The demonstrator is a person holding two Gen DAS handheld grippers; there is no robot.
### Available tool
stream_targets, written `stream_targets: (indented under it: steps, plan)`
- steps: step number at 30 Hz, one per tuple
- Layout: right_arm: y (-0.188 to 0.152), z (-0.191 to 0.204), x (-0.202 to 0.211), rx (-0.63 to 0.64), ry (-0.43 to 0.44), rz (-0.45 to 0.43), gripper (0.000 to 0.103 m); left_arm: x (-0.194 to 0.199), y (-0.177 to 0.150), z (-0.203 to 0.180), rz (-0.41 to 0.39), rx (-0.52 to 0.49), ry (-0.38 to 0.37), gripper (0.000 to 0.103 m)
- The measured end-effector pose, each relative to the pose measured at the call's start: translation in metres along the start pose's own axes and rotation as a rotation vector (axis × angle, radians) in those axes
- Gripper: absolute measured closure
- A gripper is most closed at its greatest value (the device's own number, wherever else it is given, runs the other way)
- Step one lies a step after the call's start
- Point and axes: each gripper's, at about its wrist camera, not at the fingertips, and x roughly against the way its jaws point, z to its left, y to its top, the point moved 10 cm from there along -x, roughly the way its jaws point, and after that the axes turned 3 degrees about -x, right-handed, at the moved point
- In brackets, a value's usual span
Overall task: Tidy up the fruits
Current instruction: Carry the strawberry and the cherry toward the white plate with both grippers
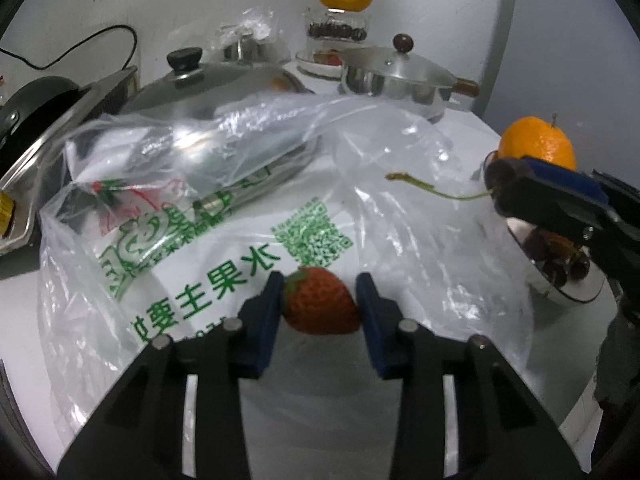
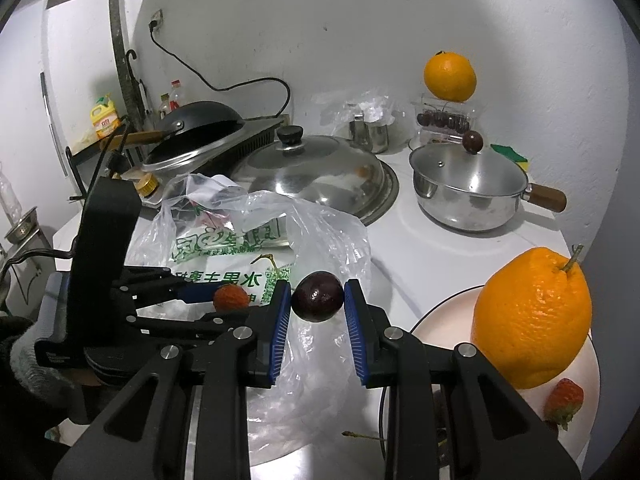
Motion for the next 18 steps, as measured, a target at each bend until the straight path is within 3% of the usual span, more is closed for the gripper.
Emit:
stream_targets:
  steps: [18]
  plan:
    - [0.005,0.004,0.043,0.018,-0.031,-0.058,0.074,0.056,0.018,-0.017,-0.108,-0.032,0.007,0.065]
